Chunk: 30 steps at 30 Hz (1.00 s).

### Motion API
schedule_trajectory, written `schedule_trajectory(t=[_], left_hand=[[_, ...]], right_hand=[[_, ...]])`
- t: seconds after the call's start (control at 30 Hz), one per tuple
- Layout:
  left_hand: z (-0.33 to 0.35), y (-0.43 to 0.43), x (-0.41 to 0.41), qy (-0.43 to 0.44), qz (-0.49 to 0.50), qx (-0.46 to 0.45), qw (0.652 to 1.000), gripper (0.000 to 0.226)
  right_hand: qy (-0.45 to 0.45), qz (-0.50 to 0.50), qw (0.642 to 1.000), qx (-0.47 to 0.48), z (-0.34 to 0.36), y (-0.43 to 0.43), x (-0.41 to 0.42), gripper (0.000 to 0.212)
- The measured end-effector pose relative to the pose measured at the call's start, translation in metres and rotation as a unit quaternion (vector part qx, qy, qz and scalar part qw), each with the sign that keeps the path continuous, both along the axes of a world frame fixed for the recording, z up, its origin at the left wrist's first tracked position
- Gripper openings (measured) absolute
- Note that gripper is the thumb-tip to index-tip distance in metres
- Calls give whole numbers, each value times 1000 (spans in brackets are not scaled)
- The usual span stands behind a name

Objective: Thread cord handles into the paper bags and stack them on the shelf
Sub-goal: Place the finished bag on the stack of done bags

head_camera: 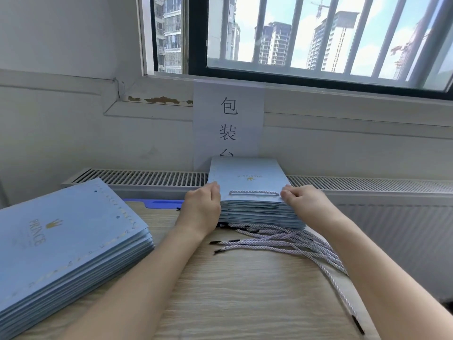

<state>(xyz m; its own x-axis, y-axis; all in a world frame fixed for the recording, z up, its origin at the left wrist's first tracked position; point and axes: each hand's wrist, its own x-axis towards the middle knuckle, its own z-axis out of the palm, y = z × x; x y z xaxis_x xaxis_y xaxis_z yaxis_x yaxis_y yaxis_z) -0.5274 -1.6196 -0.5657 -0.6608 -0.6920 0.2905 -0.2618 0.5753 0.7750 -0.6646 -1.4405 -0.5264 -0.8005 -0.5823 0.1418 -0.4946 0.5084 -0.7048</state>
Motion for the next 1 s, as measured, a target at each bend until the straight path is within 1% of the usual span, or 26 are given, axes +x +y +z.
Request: schedule_trajectory(t=[0.07,0.1,0.23,0.37,0.47,0.57,0.63,0.7,0.73,0.77,0.83,0.87,0.93,1.0], left_hand=[[-1,-3,-1,-11,-10,-6,1000,28],[0,-3,0,-11,-16,-5,1000,28],[6,3,4,47,-31,24,998,43],[5,5,2,52,-34,34,997,45],[6,4,0,52,-25,71,996,50],[8,5,-2,67,-17,114,991,53],[8,7,-2,72,5,112,991,49],[8,9,-1,78,30,91,992,48],[9,10,-1,84,37,82,992,47],[10,11,-1,89,39,76,992,48],[10,12,0,97,38,80,991,52],[11,13,1,97,36,77,992,54],[11,14,2,94,36,53,993,56],[9,13,2,105,28,30,994,54]], right_hand=[[-19,0,1000,-16,-2,0,-1,35],[-28,-2,999,-23,-2,1,-1,37],[-65,-13,996,-64,-2,3,-5,40],[-156,-15,981,-118,-7,1,-9,47],[-224,-12,961,-164,-15,-3,-15,54],[-255,-23,949,-183,-15,-7,-15,52],[-262,-19,948,-183,-14,-9,-15,46],[-248,-11,954,-170,-14,-9,-10,40],[-226,-17,961,-158,-13,-8,-6,42],[-193,-26,971,-139,-11,-7,-2,49],[-84,-31,993,-79,-7,-5,4,60],[-30,-31,998,-47,-4,-4,8,60],[46,-30,998,-7,1,-2,13,48],[89,-28,995,20,1,-2,17,34]])
